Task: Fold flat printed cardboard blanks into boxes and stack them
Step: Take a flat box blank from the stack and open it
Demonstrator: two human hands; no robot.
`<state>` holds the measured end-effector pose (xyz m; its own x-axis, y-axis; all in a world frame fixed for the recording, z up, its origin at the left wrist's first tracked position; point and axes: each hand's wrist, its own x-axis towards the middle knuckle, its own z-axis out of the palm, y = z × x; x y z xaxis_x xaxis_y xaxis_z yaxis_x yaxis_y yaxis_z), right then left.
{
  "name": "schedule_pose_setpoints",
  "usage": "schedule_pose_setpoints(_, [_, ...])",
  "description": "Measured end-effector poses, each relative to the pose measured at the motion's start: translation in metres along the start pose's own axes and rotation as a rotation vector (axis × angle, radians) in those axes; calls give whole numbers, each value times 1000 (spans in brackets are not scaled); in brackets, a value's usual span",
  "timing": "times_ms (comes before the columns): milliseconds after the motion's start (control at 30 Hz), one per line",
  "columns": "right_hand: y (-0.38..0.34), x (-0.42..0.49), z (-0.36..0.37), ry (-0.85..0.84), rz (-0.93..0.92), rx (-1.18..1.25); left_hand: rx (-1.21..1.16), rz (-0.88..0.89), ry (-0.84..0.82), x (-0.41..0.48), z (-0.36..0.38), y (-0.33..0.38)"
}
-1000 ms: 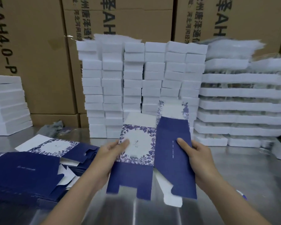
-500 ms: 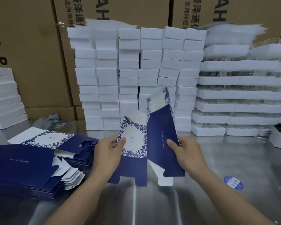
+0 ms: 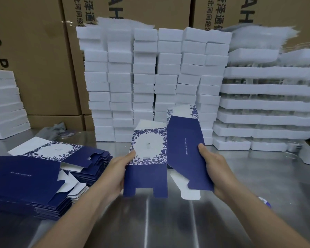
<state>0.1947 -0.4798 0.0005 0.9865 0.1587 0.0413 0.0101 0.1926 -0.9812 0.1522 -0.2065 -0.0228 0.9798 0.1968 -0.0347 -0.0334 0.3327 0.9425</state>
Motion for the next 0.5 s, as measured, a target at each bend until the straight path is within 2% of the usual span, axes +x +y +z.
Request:
schedule_pose_setpoints(133, [11,-1,-4,-78,86,36,-15,51,93,-1,4,-5])
schedule_pose_setpoints(233, [14,0,-11,-108,96,-5,-100,-29,69,-3,7,-3])
schedule_pose_setpoints(333, [9,-4,-17,-219,136,-85,-118,-94,32,-3,2,1])
schedule_pose_setpoints(433, [11,-7,-19,-320,209,-162,-65,-109,61,0,-8,1])
schedule_pose_setpoints(500, [14,-6,-20,-342,221,-104,-21,-137,40,-1,-11,0])
